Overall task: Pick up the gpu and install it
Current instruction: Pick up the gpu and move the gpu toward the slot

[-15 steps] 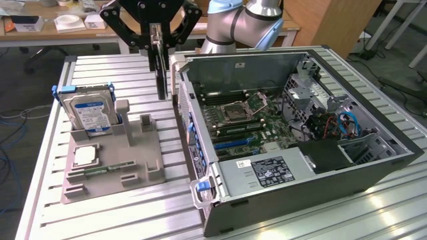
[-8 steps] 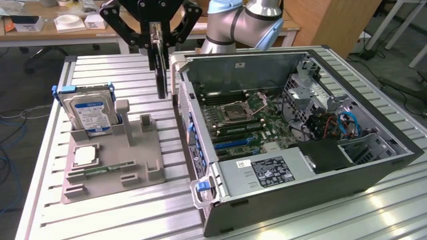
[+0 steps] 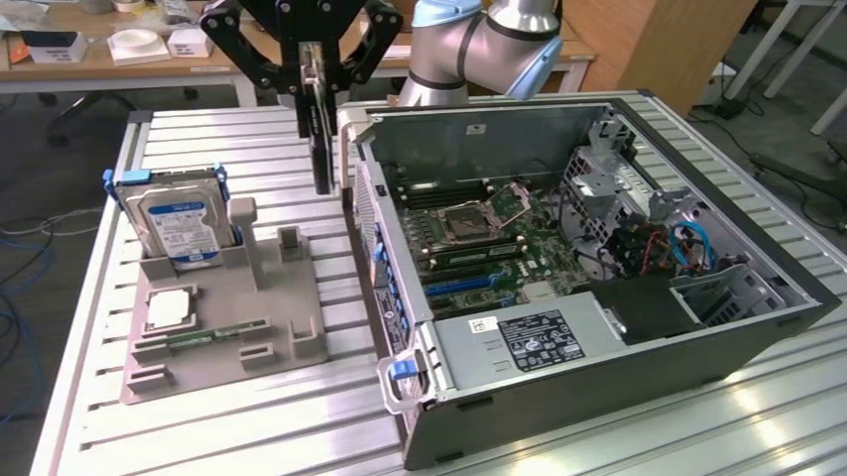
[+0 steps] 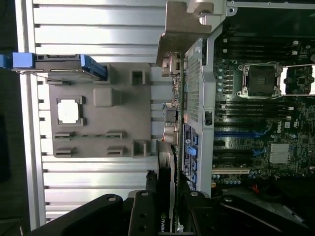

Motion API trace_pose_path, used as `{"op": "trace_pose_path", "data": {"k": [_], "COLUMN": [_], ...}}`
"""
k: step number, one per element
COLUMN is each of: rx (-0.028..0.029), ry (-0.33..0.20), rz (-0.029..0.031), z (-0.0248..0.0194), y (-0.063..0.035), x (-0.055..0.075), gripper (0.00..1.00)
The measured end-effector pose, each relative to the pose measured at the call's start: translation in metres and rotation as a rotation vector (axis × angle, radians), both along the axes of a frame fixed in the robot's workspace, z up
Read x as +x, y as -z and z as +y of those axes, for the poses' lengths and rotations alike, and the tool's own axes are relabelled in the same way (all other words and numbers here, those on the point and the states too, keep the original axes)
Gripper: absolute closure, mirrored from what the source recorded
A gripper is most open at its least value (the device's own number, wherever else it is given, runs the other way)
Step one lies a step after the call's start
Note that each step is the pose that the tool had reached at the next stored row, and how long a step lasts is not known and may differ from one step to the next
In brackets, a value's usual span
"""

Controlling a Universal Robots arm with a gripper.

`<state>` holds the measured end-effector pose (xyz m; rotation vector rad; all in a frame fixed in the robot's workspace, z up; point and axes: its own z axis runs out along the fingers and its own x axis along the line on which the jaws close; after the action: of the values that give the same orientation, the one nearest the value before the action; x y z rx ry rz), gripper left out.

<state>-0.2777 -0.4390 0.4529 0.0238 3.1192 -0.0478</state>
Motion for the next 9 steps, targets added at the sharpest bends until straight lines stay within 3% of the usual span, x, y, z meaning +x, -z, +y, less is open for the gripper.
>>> {"op": "trace_pose_path", "data": {"k": [4,9], "rx": [0.004,0.0042], "ry": [0.0,0.0], "rz": [-0.0001,-0.0001], "z": [0.0,0.0], "y": [0.0001,0.0001], "x": [0.003,0.0031], "gripper": [0.73,0.73]}}
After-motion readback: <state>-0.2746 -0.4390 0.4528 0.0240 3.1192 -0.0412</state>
